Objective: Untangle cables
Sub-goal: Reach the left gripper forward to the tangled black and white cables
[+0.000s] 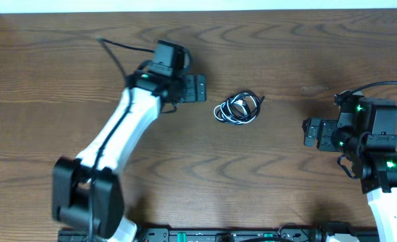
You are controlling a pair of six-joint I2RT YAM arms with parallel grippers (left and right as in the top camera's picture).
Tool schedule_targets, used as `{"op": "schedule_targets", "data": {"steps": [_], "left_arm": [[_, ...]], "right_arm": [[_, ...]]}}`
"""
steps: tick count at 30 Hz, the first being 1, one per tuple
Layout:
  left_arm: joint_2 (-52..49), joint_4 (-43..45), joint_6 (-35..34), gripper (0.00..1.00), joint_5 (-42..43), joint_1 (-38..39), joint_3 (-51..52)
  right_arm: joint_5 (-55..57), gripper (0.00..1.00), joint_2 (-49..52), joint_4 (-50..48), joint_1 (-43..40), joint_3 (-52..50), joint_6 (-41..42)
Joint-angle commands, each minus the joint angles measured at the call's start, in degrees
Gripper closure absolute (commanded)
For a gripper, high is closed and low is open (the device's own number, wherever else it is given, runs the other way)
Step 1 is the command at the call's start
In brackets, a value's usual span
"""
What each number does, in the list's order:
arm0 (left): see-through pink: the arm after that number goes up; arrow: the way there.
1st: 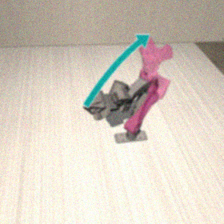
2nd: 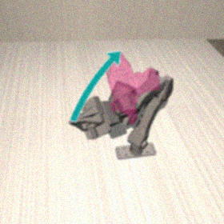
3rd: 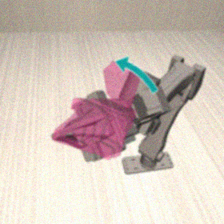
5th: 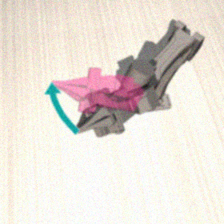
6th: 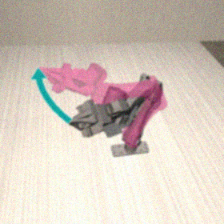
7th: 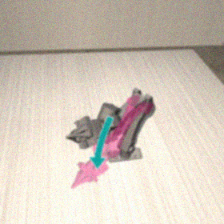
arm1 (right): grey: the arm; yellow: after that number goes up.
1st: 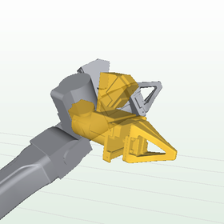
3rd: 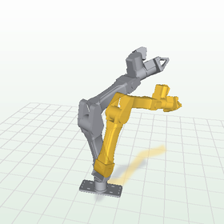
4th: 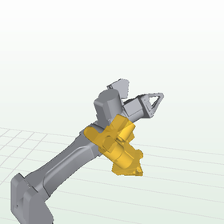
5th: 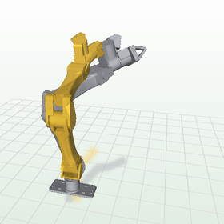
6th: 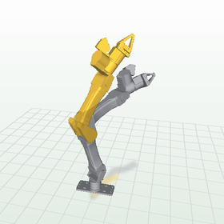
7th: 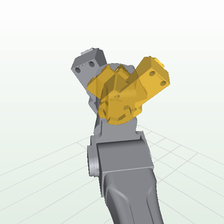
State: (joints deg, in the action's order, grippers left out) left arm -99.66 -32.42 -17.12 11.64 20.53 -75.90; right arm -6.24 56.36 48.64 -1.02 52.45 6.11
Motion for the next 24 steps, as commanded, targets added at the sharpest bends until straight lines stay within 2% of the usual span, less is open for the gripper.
{"op": "schedule_targets", "data": {"steps": [1, 6, 14, 17, 18, 20, 24], "left_arm": [[-3.7, 2.9, -2.4, 0.05, -0.8, 3.0, -0.9], [-8.3, 6.4, -6.6, 0.08, -0.8, 6.9, -0.9], [-13.6, 8.8, -7.2, 0.14, -0.8, 12.3, -0.9], [-15.1, 8.8, -7.2, 0.19, -0.8, 12.7, -0.9], [-15.5, 8.7, -7.2, 0.23, -0.8, 12.8, -0.9], [-15.9, 8.1, -7.2, 0.36, -0.8, 12.8, -0.9], [-15.9, 7.2, -7.2, 0.73, -0.3, 12.8, -0.9]], "right_arm": [[-0.4, 0.01, -0.1, 0.0, 0.5, 1.1, 0.7], [-0.4, 0.01, -0.1, 0.0, 0.5, 1.1, 0.7], [-0.4, 0.01, -0.1, 0.0, 0.5, 1.1, 0.7], [-0.4, 0.01, -0.1, 0.0, 0.5, 1.1, 0.8], [-0.4, 0.01, -0.1, 0.0, 0.5, 1.1, 0.8], [-0.9, 0.01, -0.1, 0.0, 0.5, 1.1, 1.0], [-1.9, 0.01, -0.1, 0.0, 0.5, 1.1, 2.0]]}}
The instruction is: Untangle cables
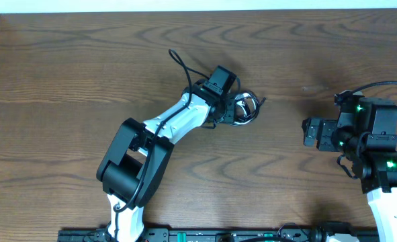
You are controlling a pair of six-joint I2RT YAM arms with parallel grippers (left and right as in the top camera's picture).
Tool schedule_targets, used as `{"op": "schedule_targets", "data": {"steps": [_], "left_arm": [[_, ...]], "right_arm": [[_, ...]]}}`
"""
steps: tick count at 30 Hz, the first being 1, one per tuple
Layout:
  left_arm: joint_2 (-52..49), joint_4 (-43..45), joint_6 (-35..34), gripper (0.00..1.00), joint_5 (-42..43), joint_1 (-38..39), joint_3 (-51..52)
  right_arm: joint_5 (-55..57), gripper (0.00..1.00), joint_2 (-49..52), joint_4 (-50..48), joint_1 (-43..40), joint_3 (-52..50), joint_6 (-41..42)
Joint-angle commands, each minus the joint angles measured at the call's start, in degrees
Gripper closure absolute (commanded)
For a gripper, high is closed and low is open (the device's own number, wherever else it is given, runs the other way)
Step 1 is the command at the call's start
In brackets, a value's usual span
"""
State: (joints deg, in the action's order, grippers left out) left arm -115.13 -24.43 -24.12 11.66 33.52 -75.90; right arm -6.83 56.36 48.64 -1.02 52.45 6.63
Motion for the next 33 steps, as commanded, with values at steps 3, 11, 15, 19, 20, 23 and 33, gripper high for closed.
{"op": "schedule_targets", "data": {"steps": [3, 11, 15, 19, 20, 23, 33], "left_arm": [[0.1, -1.2, -0.2, 0.92, 1.8, -0.2, -0.9], [6.4, -4.3, -0.2, 0.92, 4.4, 0.5, -0.9], [9.4, -6.6, -0.2, 0.92, 4.4, 1.4, -0.9], [11.2, -8.4, -0.2, 0.92, 4.5, 2.4, -0.9], [11.5, -8.6, -0.2, 0.93, 4.6, 2.7, -0.9], [12.2, -8.0, -0.2, 0.92, 7.6, 3.2, -0.9], [17.5, -5.9, -0.2, 0.93, 14.1, 3.2, -0.9]], "right_arm": [[-1.3, 0.01, -0.1, 0.0, 0.5, 1.1, 1.5], [-9.6, 0.02, 1.3, -0.2, 0.5, 1.1, 1.5], [-15.0, 0.05, 4.2, 0.2, 0.5, 1.1, 1.5], [-17.8, 0.05, 8.3, 0.5, 1.3, 1.0, 1.5], [-18.5, 0.06, 9.3, 0.5, 1.6, 1.0, 1.5], [-20.8, 0.06, 13.2, 0.3, 3.2, 1.0, 1.5], [-20.8, 0.1, 25.0, -4.3, 10.4, 1.0, 2.4]]}}
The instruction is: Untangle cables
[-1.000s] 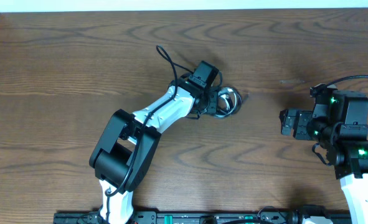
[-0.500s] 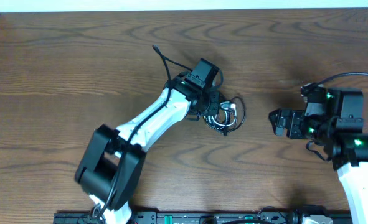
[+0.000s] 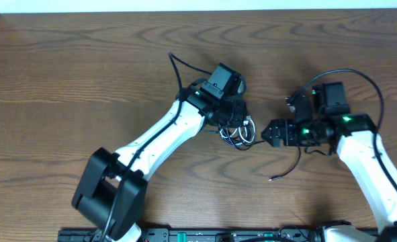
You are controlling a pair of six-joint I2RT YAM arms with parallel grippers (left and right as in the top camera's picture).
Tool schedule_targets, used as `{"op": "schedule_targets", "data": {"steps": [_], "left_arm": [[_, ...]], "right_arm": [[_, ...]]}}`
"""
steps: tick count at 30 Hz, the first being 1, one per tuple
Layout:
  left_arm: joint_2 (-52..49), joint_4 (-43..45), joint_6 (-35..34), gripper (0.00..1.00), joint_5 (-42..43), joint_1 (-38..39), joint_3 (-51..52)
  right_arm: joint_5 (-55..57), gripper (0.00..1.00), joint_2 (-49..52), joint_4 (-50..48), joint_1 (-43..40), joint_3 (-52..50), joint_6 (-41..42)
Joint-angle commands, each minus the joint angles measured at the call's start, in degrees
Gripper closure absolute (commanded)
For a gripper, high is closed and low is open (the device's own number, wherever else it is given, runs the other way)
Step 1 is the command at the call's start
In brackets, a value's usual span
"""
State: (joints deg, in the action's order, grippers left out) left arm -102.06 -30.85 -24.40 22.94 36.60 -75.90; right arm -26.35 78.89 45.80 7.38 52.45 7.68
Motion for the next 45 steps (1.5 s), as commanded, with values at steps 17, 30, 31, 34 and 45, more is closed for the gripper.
{"op": "schedule_targets", "data": {"steps": [17, 30, 31, 34, 45], "left_arm": [[12.3, 0.3, -0.5, 0.93, 3.6, 0.1, -0.9], [12.2, -13.3, 1.4, 0.92, -13.5, 0.1, -0.9], [12.2, -14.4, 1.4, 0.92, -14.8, 0.1, -0.8], [12.2, -17.2, 1.4, 0.92, -17.8, 0.1, -0.8], [12.2, -27.3, 1.4, 0.92, -32.7, -1.5, -0.8]], "right_arm": [[4.1, 0.92, 12.2, -13.5, 10.8, 1.0, 12.3], [20.2, 0.99, 10.7, -3.2, 10.4, 2.0, 14.2], [20.2, 0.99, 10.1, -2.5, 10.4, 2.6, 13.7], [20.4, 0.99, 7.1, 0.7, 10.3, 6.5, 11.2], [49.7, 0.99, -7.0, 13.3, 8.3, 25.6, 13.1]]}}
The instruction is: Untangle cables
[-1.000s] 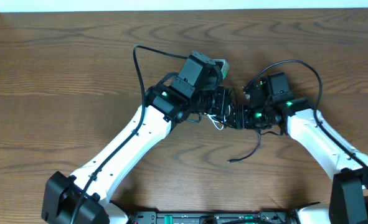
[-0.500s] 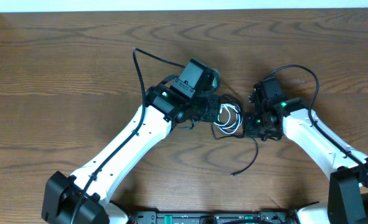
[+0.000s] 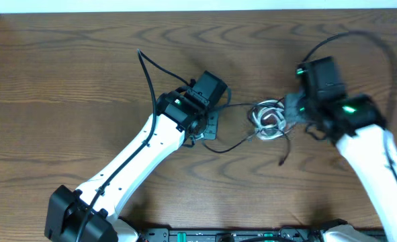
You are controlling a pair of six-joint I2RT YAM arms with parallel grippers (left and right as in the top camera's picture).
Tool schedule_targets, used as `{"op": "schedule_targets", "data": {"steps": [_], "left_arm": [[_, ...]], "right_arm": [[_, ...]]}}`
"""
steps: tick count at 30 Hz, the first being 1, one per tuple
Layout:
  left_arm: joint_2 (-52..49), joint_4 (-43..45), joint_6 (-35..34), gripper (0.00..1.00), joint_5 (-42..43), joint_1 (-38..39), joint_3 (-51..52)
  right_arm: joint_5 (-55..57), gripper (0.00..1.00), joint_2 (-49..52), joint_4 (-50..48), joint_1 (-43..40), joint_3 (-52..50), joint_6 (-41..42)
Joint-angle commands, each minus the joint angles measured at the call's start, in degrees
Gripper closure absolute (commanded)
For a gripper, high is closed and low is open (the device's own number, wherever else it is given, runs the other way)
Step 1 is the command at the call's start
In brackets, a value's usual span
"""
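A white cable coil [image 3: 268, 119] lies right of the table's middle, with black cable still looped through it. My right gripper [image 3: 284, 114], blurred, sits at the coil's right side and appears shut on it. A black cable [image 3: 230, 145] stretches from the coil leftward to my left gripper [image 3: 211, 126], which looks shut on its end. Another black strand [image 3: 237, 105] runs between the left wrist and the coil. A loose black tail [image 3: 283, 154] hangs below the coil.
The brown wooden table [image 3: 64, 74] carries nothing else. Each arm's own black lead arcs above its wrist: the left lead [image 3: 148, 67] and the right lead [image 3: 349, 37]. The arm bases stand at the front edge.
The coil has shifted right, from under my left gripper to beside my right one. My left gripper now sits further left, and black cable is drawn out between the two.
The tangled bundle lay at mid-table with my left gripper to its left and the right arm parked far right. My left gripper then reached the bundle. Then the right gripper came up beside it. Now the grippers are apart with black cable pulled out between them.
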State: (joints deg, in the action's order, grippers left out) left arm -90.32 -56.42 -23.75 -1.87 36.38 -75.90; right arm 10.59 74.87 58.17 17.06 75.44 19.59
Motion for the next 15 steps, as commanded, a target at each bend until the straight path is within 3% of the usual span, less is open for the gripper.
{"op": "schedule_targets", "data": {"steps": [1, 10, 14, 15], "left_arm": [[0.5, -2.5, 0.7, 0.92, -8.6, -2.1, -0.8], [0.5, -3.1, 0.5, 0.92, -7.3, -10.0, -0.8], [0.5, -0.9, 0.9, 0.92, 2.2, -10.8, -0.8], [0.5, 0.2, 2.4, 0.93, 6.6, -10.7, -0.8]], "right_arm": [[14.1, 0.99, -4.2, 0.9, -2.1, 2.8, 1.2], [14.6, 0.99, -8.2, 5.1, -12.3, 2.7, 1.2], [6.6, 0.99, -7.7, 5.4, -15.4, 2.7, 1.1], [3.3, 0.92, -7.5, 5.4, -15.7, 2.7, 0.8]]}}
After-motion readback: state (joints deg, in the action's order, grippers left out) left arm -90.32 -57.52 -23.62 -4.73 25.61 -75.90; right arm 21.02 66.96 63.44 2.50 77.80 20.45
